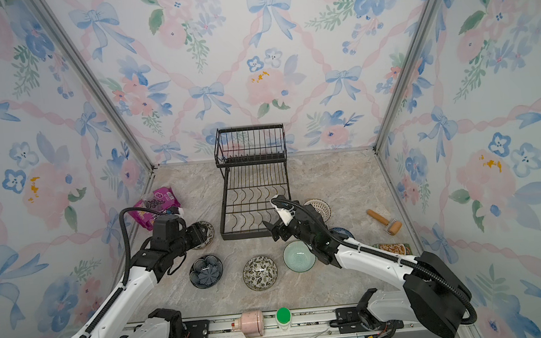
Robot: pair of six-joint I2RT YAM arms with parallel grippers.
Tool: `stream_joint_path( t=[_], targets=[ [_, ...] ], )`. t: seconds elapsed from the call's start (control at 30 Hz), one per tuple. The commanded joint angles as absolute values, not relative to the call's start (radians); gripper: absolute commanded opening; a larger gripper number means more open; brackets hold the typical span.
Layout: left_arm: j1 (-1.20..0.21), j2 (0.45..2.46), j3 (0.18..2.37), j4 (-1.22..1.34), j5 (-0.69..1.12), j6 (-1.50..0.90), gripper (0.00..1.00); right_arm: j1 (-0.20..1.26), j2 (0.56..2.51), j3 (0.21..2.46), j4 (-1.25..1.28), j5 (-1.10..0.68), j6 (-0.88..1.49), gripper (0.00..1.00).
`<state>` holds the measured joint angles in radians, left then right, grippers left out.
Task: Load bowls into a dish rack
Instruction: Pick up the bowl from the middle-left of the table.
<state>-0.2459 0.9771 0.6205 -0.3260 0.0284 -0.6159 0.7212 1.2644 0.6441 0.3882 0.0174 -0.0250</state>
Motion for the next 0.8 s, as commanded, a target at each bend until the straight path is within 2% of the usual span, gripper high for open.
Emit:
stream_joint_path(
  t=[0.0,0.4,0.77],
  targets=[
    [-0.297,0.995,0.616,-0.364,-0.04,-0.641,0.59,0.671,1.26,0.625,0.444,-0.033,0.06,0.96],
    [-0.432,1.072,0.688,-0.386,-0.148,-0.618,0.58,0.644,1.268,0.601,0.467,-0.039,0.094,0.96],
    [-0.446,1.182,0.701,-0.412,-0.233,-0.516,0.52,0.642,1.27,0.605,0.44,-0.035,0.079,0.96]
  ],
)
